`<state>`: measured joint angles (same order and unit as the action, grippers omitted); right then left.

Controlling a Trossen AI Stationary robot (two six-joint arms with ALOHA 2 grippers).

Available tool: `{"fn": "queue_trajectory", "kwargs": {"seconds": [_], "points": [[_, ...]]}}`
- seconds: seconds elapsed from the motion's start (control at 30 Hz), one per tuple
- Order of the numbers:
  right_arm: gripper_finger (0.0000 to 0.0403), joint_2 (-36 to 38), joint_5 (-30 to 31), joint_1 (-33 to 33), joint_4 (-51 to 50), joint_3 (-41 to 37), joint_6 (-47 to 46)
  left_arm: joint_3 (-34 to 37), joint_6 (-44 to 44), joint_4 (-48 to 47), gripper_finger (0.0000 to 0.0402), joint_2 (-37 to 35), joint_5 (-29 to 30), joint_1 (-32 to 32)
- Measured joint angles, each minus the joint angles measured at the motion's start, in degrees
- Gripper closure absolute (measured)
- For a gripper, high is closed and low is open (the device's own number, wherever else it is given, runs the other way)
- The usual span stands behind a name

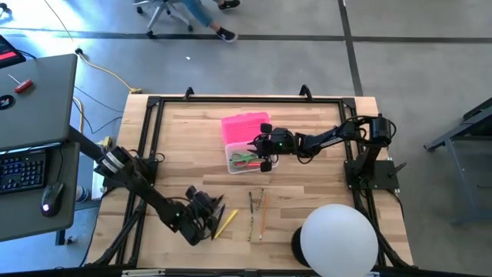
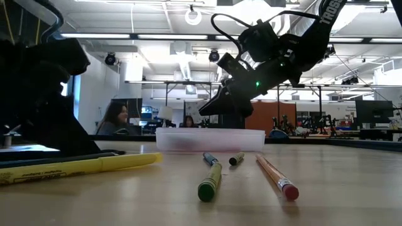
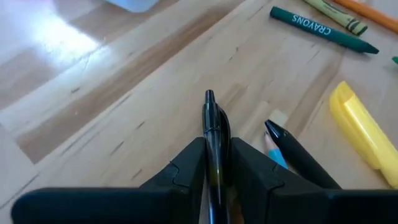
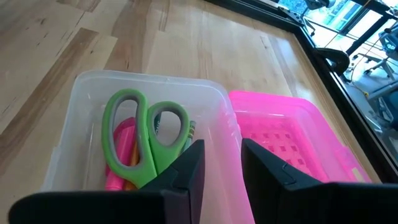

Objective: Pick & place school supplies into a supply box
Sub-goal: Put the right black pen into the pink supply box

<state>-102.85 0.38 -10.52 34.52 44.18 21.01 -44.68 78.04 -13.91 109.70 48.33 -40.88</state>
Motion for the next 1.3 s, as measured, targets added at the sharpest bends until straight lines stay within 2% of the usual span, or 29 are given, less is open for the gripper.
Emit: {"fn": "queue_trajectory", "kwargs": {"seconds": [0.37,0.57,0.67,0.73,0.8,1.07,1.13,1.2,1.3], "points": [[0.0320,0.0,-1.6,0.0,0.0,0.0,0.0,0.1,-0.9,-0.2,0.0289,3.5,7.3,0.4],[0.0320,0.0,-2.7,0.0,0.0,0.0,0.0,0.3,1.2,3.1,0.0291,4.1,6.9,3.6],[0.0320,0.0,-2.7,0.0,0.0,0.0,0.0,0.3,0.9,5.9,0.0307,5.8,8.7,3.9],[0.0320,0.0,-2.7,0.0,0.1,0.0,0.0,0.3,1.6,7.4,0.0327,7.2,11.4,3.5],[0.0320,0.0,-2.7,0.0,0.3,0.0,0.0,0.3,2.7,7.6,0.0349,7.4,11.5,3.3],[0.0320,0.0,-2.8,0.0,0.4,0.0,-2.2,0.6,7.4,10.6,0.0353,5.0,12.6,4.0],[0.0320,0.3,-2.3,0.1,0.2,0.0,-3.0,0.7,6.7,12.3,0.0361,3.4,12.9,5.1],[0.0320,1.7,-2.2,0.5,-0.4,-0.1,-3.9,0.7,4.1,14.6,0.0361,1.7,10.7,6.8],[0.0320,6.5,-2.1,1.7,-2.3,-0.1,-2.3,0.7,-3.7,17.7,0.0361,-1.2,8.7,9.3]]}}
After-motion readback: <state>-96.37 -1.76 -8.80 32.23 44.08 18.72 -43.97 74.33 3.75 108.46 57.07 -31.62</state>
